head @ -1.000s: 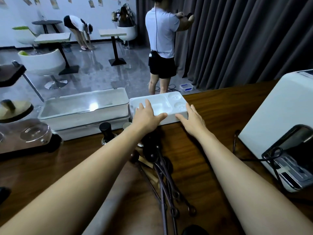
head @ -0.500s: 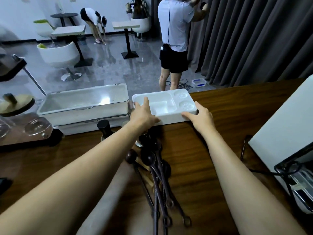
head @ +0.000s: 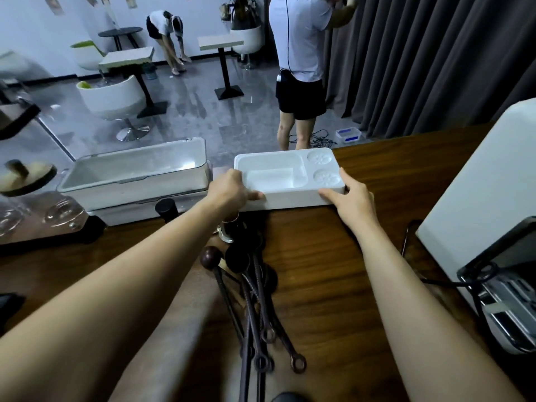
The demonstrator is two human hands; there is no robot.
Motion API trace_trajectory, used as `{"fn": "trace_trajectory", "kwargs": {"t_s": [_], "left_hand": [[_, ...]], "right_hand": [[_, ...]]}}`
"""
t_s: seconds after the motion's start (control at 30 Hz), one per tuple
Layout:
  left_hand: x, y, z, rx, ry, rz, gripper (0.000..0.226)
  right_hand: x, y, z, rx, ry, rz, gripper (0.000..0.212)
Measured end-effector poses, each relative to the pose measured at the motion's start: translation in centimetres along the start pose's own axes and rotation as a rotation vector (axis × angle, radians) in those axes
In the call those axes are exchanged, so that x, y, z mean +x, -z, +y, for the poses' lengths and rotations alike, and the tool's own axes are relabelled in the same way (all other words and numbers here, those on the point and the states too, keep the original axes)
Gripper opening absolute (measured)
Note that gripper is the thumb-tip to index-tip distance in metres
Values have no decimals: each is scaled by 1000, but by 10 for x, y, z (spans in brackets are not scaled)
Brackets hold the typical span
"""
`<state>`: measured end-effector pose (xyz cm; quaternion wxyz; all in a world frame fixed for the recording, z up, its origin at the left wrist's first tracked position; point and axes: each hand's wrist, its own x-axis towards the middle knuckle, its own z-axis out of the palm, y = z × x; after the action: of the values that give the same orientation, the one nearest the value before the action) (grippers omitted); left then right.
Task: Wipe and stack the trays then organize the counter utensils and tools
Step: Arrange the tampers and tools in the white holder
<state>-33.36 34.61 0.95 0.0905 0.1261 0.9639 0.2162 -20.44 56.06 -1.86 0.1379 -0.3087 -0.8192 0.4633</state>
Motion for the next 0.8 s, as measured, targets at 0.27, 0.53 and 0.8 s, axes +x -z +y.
{"fn": "trace_trajectory", "kwargs": {"t_s": [0.27, 0.53, 0.8], "left_hand": [[-30, 22, 16, -140, -198, 252, 50], [-99, 55, -17, -240, -300, 412, 47], [-203, 91, -109, -274, -270, 509, 46]], "right_hand": [[-22, 52, -39, -16, 139, 132, 74], [-93, 58, -73, -54, 204, 168, 74], [-217, 8, -94, -37, 240, 148, 72]]}}
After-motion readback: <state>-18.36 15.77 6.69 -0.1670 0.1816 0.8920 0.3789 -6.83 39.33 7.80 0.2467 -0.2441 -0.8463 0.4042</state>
